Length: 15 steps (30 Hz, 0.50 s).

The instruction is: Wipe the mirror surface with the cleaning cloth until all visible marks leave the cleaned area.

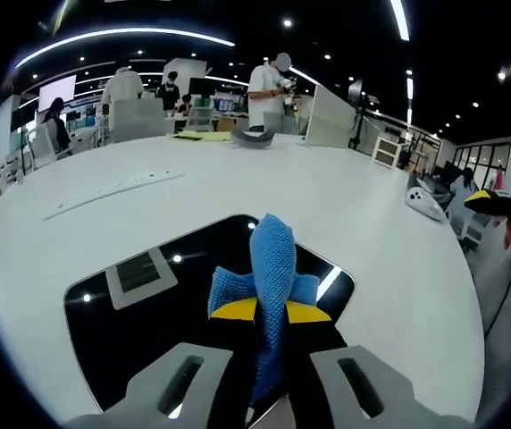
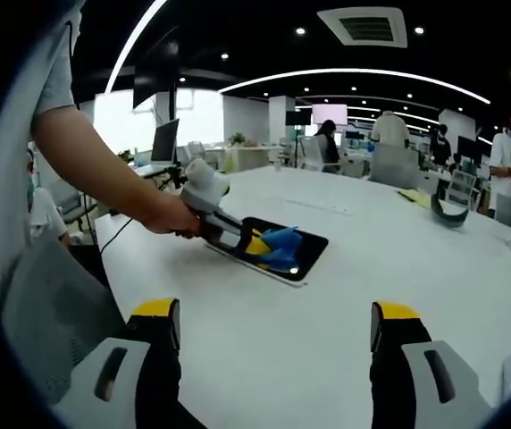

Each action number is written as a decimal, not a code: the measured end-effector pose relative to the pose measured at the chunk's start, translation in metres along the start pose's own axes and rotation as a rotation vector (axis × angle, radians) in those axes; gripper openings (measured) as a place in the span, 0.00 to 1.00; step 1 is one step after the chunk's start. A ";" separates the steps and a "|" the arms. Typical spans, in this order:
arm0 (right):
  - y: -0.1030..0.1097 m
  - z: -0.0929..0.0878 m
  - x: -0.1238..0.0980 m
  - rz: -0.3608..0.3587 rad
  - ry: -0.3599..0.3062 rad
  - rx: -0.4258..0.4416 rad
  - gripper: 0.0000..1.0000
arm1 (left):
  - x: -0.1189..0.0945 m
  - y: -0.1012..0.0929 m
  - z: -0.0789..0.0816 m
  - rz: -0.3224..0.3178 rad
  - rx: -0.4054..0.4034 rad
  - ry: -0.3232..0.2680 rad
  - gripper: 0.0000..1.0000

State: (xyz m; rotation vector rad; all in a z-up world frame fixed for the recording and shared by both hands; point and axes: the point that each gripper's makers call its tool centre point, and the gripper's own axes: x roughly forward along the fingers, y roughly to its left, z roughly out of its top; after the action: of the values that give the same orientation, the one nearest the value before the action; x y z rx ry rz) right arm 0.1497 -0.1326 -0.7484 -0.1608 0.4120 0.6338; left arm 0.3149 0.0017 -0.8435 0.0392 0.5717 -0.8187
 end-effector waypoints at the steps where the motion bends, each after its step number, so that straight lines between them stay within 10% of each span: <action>1: 0.000 0.000 0.000 0.000 0.001 0.002 0.87 | -0.001 0.000 0.000 -0.001 0.001 0.000 0.07; 15: 0.002 -0.003 0.000 0.005 0.017 -0.007 0.86 | -0.008 -0.004 -0.004 -0.024 0.036 0.016 0.07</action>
State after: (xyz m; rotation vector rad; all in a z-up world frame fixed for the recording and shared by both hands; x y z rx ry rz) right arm 0.1478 -0.1313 -0.7513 -0.1723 0.4269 0.6388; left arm 0.3064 0.0051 -0.8424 0.0725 0.5737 -0.8530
